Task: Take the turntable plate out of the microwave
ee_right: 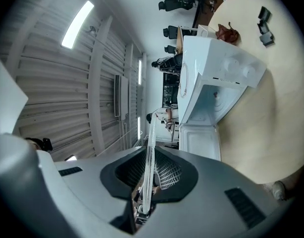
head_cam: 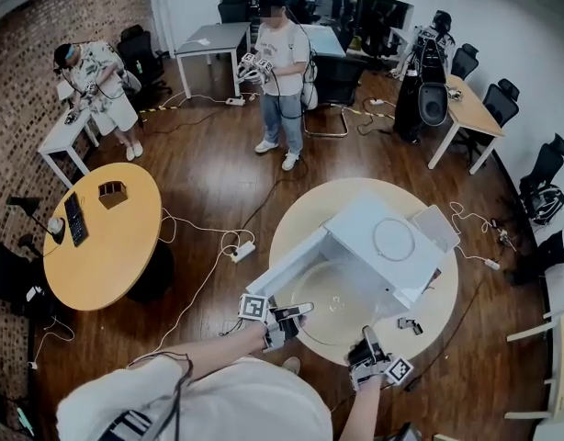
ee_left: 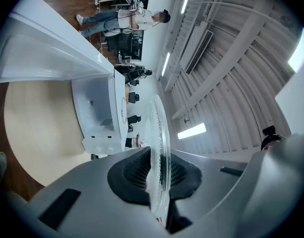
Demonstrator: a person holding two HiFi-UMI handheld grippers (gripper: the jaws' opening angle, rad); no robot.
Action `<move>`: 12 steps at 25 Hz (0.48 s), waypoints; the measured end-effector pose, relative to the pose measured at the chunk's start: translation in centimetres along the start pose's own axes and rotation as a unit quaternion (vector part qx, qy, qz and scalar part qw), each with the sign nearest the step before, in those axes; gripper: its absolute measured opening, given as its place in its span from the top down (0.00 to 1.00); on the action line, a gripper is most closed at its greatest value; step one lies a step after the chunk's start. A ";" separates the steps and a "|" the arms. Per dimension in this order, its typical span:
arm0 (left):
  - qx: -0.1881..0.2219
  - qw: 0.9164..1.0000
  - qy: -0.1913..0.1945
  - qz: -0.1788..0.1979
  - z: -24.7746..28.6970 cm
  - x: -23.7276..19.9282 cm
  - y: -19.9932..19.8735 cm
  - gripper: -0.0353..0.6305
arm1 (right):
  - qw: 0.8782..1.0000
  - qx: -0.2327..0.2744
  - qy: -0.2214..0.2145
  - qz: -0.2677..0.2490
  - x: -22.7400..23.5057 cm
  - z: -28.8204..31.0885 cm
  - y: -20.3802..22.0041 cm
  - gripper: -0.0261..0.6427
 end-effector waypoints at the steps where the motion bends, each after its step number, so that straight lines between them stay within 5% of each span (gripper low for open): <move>1: 0.003 1.000 -0.002 0.000 -0.1 -0.1 0.1 0.90 | 1.000 -0.005 0.007 -0.012 0.2 0.1 0.1 0.89; 5: 0.013 1.000 -0.015 0.001 -0.3 -0.8 0.8 0.90 | 0.997 -0.038 0.045 -0.048 0.9 0.5 1.2 0.89; 12: 0.019 0.999 -0.030 0.008 -1.3 -1.5 1.9 0.90 | 0.997 -0.037 0.059 -0.025 2.4 0.0 2.1 0.89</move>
Point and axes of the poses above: the fingertips, and each gripper's own axes: z forward along the fingers, x to its right, y out of its underside, the point moved 4 cm from there along -z, backward along the fingers, and after that the axes turned 14 degrees about z, right-handed, at the moved point
